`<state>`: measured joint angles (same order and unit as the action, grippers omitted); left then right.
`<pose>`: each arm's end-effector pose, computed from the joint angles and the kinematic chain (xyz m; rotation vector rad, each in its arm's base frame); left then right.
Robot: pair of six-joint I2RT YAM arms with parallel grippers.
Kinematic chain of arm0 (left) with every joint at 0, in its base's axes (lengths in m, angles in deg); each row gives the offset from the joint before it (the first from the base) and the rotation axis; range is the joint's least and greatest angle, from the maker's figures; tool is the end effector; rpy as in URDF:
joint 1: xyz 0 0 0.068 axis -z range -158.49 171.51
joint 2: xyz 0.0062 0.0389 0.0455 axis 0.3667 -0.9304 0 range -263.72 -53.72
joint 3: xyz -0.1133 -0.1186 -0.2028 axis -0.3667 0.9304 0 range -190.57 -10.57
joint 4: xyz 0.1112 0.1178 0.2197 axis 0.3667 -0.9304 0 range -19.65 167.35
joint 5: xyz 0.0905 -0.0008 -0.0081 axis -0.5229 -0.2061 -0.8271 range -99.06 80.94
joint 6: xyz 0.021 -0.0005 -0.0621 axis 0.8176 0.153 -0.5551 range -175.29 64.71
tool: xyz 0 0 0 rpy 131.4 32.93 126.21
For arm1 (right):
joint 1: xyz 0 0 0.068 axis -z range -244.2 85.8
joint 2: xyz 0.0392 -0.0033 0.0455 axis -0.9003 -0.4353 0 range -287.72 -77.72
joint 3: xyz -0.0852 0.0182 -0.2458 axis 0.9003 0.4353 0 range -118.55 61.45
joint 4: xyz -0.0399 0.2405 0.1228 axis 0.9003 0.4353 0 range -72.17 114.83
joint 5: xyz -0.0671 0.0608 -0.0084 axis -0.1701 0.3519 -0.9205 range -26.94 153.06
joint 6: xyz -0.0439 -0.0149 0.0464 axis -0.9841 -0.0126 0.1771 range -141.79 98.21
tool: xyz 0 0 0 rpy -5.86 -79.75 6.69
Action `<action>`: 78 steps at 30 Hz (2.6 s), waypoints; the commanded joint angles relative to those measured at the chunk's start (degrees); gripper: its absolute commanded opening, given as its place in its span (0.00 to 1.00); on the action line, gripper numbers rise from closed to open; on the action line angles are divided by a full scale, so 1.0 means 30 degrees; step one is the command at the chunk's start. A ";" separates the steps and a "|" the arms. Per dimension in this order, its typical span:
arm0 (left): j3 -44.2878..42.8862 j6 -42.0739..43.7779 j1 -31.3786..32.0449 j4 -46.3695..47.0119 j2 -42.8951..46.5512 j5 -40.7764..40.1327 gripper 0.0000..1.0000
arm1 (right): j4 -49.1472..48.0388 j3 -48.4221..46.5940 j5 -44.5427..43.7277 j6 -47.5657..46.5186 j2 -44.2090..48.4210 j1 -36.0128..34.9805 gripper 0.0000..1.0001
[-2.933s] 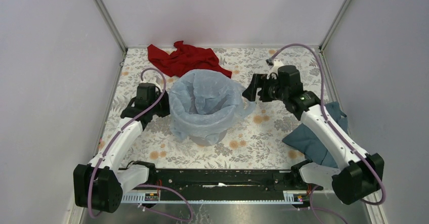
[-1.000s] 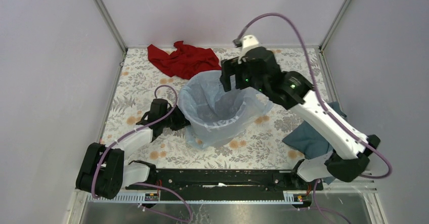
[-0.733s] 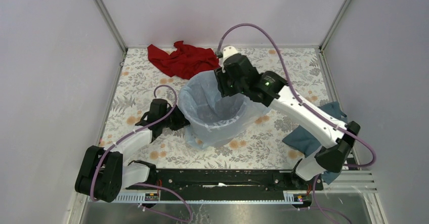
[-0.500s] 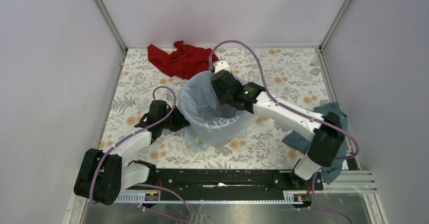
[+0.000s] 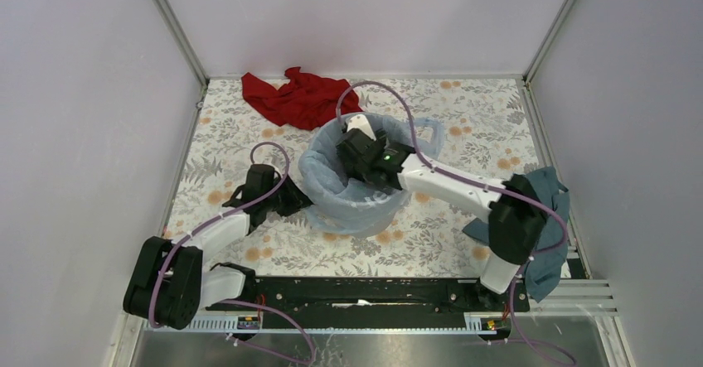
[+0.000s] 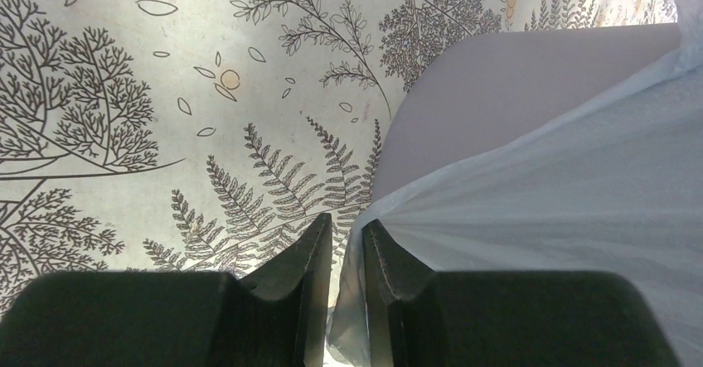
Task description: Put the trash bags into the trash bin
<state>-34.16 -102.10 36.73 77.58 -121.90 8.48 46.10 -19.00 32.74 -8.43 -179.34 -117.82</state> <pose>0.2274 -0.0780 0.1231 -0.5184 2.4229 -0.8628 0.2638 0.3141 0.2329 -0.5693 2.2146 -0.0503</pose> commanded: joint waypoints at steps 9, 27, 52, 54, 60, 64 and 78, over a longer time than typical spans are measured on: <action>0.0181 0.0081 0.0052 -0.0047 0.2438 0.1020 0.23 | 0.3213 -0.3075 0.4157 0.0536 0.4649 0.0005 0.91; -0.1676 -0.0287 0.0081 -0.1607 0.3210 0.2709 0.27 | -0.2529 0.1432 0.7426 0.2506 0.0304 -0.0593 1.00; -0.4131 0.2162 0.0085 -0.4954 0.4524 0.1519 0.54 | -0.2411 0.1089 0.7806 0.1490 -0.2281 -0.0268 1.00; -0.4111 0.2302 0.0094 -0.5299 0.5137 0.0929 0.59 | -0.2567 0.1081 0.7801 0.1672 -0.2496 -0.0239 1.00; -0.4907 0.3056 0.0110 -0.6917 0.6122 -0.0310 0.66 | -0.2362 0.1032 0.7935 0.1992 -0.2725 -0.0259 1.00; -0.5520 0.3122 0.0102 -0.7642 0.6860 -0.0818 0.74 | -0.3102 0.1321 0.7838 0.2165 -0.2542 -0.0257 1.00; -0.8620 0.3842 0.0111 -1.1188 0.9288 -0.2858 0.99 | -0.4411 0.0475 0.8734 0.3207 -0.4346 -0.0171 1.00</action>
<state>-56.98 -91.63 36.95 46.30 -95.15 1.77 38.30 -17.07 58.31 -1.04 -188.81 -118.55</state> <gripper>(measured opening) 0.986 0.994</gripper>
